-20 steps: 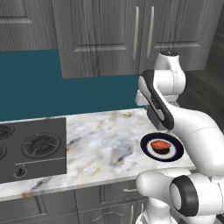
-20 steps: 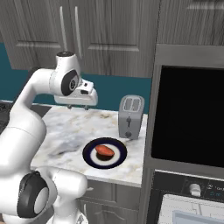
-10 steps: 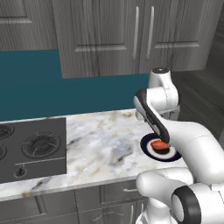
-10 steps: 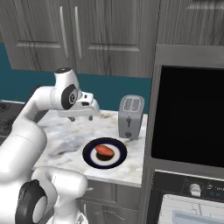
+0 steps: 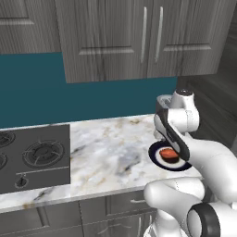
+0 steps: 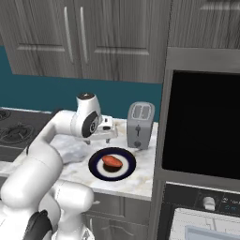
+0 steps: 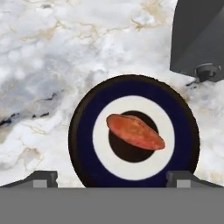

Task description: Place the sweet potato on the bottom rack of the oven.

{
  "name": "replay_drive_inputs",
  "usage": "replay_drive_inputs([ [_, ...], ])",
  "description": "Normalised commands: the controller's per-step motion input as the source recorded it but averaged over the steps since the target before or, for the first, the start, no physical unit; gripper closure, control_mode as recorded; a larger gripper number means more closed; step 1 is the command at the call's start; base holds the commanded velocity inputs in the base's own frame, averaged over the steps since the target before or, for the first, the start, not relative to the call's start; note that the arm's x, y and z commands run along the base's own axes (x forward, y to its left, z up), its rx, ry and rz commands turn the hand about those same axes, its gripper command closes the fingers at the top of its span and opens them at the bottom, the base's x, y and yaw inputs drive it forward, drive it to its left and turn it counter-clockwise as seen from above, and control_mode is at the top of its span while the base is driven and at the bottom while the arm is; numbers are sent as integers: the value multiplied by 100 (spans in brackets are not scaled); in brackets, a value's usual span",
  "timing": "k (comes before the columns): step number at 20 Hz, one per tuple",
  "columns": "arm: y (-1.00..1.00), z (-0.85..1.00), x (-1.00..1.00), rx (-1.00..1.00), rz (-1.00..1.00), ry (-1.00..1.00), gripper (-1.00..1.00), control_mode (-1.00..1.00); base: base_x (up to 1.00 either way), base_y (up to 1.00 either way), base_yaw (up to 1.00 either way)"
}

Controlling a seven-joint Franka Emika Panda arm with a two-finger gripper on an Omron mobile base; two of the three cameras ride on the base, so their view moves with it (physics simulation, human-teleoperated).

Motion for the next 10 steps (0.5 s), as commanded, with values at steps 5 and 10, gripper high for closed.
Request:
replay_drive_inputs([
  [5, -24, -22, 0, 0, 24, 1, -100, -100, 0, 0, 0],
  [10, -2, -32, 2, 0, 22, 0, -100, -100, 0, 0, 0],
])
